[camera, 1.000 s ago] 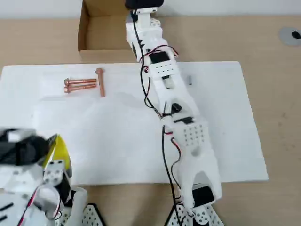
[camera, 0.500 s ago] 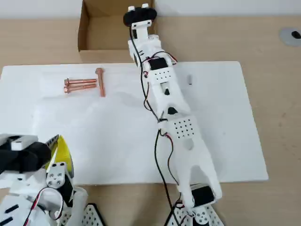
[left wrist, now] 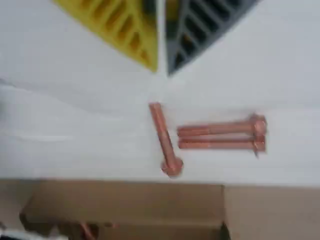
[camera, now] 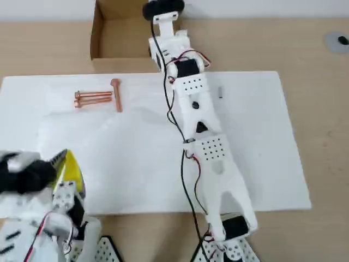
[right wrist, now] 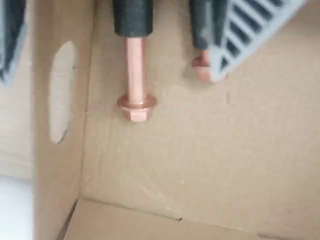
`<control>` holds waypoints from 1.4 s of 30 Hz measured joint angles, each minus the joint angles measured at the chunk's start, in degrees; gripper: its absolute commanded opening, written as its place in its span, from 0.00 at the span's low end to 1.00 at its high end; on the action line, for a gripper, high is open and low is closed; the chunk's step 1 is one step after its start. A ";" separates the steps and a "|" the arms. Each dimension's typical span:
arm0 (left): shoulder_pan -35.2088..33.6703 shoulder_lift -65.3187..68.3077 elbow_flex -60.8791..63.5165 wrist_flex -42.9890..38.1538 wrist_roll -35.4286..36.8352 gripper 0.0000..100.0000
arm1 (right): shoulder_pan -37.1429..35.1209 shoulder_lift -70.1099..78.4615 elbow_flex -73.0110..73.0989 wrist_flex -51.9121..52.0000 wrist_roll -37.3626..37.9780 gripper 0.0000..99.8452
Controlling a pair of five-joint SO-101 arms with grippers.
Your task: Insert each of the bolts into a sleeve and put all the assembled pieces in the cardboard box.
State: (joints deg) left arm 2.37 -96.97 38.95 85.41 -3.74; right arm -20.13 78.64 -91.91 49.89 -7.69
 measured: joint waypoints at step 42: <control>0.53 118.51 -66.90 3.43 9.41 0.17 | 8.97 -71.74 10.20 51.87 -0.09 0.30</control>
State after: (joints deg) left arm 2.90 21.54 -27.96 88.84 5.67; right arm -11.16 6.90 -81.71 101.76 -7.78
